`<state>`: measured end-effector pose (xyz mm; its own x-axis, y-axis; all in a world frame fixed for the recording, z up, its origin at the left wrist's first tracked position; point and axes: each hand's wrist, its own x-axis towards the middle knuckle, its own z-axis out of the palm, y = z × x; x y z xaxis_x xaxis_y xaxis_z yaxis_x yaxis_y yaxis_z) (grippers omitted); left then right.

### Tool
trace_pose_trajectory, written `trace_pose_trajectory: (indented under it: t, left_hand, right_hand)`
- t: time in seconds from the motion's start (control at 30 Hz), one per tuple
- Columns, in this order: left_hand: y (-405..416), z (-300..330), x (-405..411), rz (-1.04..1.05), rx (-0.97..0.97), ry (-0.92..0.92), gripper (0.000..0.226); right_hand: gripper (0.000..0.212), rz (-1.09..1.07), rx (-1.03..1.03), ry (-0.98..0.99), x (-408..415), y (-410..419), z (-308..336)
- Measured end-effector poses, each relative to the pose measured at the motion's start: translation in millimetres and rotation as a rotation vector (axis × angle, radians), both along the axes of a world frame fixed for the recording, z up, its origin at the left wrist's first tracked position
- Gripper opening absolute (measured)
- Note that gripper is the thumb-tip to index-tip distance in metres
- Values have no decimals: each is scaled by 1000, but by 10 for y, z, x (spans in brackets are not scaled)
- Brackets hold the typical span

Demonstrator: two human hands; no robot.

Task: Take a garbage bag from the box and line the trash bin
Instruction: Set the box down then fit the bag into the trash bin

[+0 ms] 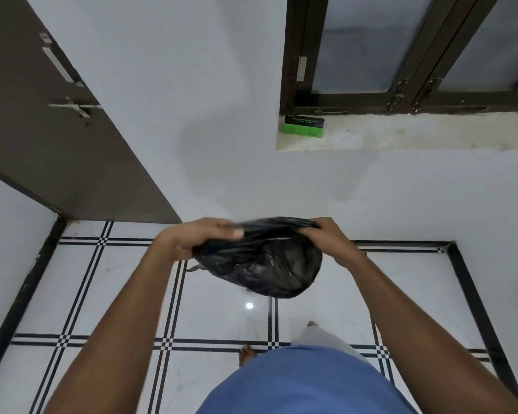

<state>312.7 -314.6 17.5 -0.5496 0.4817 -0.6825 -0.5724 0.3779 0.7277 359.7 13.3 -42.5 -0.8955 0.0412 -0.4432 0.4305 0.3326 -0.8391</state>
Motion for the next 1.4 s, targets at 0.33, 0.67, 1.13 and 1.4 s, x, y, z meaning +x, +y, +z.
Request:
trace_pose_trajectory:
  t: [0.33, 0.67, 1.13, 1.4]
  left_hand:
    - [164, -284, -219, 501, 165, -123, 17]
    - [651, -266, -331, 634, 249, -61, 32]
    - [1079, -255, -637, 444, 147, -43, 45]
    - [1039, -481, -803, 399, 105, -78, 53]
  right_hand:
    - [66, 40, -698, -272, -362, 501, 155]
    - [51, -409, -721, -117, -797, 648, -25]
    - [47, -472, -648, -101, -623, 892, -266]
    - [44, -486, -620, -122, -737, 744, -307]
